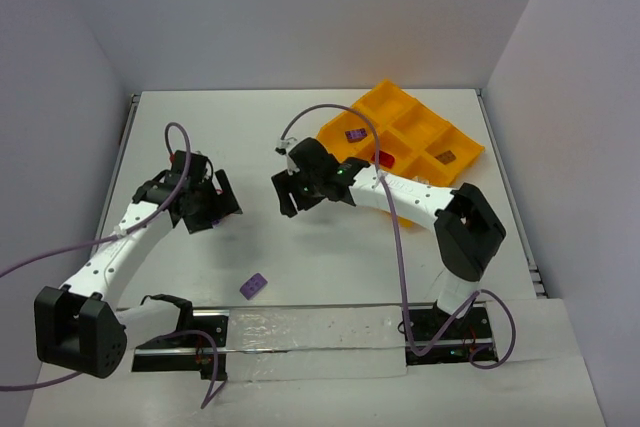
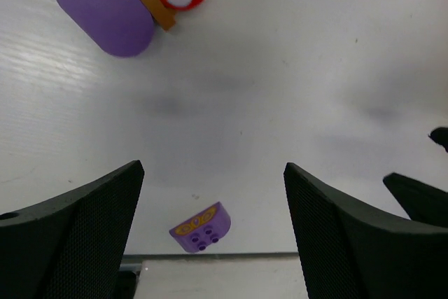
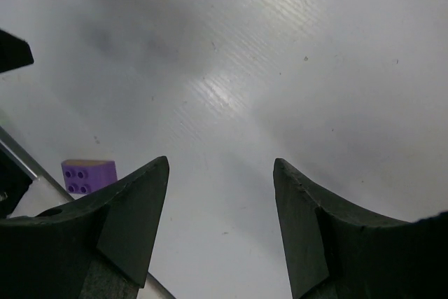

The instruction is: Sort the legos into containers by color

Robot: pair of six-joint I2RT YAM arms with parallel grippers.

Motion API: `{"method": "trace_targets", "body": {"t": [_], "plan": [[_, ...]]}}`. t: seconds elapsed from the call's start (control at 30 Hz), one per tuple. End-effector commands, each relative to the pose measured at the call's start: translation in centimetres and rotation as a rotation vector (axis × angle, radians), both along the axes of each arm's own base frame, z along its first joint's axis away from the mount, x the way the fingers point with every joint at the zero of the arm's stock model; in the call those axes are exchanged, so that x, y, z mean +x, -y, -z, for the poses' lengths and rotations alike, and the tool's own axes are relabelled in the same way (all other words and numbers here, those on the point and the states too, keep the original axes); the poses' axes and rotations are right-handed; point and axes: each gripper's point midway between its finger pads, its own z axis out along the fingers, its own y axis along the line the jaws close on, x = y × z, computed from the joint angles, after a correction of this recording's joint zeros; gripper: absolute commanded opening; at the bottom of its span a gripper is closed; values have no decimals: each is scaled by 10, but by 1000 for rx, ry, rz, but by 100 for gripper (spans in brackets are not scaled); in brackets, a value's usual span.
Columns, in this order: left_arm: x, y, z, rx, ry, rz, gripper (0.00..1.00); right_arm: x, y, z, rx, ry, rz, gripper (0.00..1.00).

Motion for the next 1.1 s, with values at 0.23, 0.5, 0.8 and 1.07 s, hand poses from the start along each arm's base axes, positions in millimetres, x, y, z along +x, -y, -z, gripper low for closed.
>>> {"method": "trace_targets", "body": {"t": [0.23,0.5,0.8,1.07], "plan": [[-60,50,29,126,-154,157,93,66,57,-24,81,-28,302,70],[-104,59,47,217,-257,168,93,95,119,-42,107,4,462,70],[-123,62,70,350,-283,236,95,99,117,-41,120,-14,453,70],[-129,60,88,359,-313,253,94,97,119,-37,107,-17,455,70]]}}
